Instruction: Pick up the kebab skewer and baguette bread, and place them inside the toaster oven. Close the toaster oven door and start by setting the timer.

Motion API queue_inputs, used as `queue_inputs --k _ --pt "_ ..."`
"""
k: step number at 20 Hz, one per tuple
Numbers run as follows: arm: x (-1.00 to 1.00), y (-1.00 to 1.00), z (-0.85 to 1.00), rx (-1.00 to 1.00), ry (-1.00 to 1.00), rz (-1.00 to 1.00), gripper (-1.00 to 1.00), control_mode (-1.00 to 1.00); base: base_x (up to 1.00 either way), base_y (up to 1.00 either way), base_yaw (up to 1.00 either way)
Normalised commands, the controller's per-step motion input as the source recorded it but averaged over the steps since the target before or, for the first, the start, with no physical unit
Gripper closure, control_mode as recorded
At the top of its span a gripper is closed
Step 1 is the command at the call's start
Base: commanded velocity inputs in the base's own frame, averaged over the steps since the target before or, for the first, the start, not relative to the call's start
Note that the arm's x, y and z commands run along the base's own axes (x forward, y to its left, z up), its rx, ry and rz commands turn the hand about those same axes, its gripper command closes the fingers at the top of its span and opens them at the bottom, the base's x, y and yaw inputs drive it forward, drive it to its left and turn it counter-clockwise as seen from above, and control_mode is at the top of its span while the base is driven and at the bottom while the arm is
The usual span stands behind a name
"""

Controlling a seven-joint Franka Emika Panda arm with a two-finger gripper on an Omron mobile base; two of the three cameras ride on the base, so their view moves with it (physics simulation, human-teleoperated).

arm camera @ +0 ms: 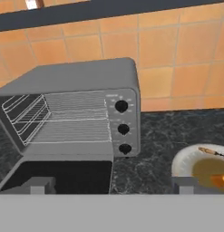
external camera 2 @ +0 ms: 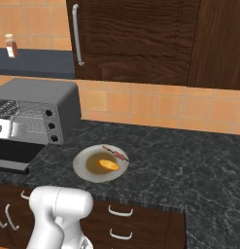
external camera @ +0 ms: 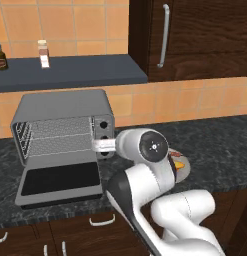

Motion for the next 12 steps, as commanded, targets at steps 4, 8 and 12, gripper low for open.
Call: queue_inputs --k 4,8,12 --pt "0.00 0.98 -0.06 0.07 -0.02 0.00 -1.00 -1.00 0.00 0.00 0.00" --pt "0.06 0.75 -0.03 0.04 -0.01 0.00 -1.00 -1.00 0.00 0.00 0.00" --pt "0.51 0.30 0.00 0.02 -0.01 0.02 -1.00 -1.00 0.00 0.00 0.00"
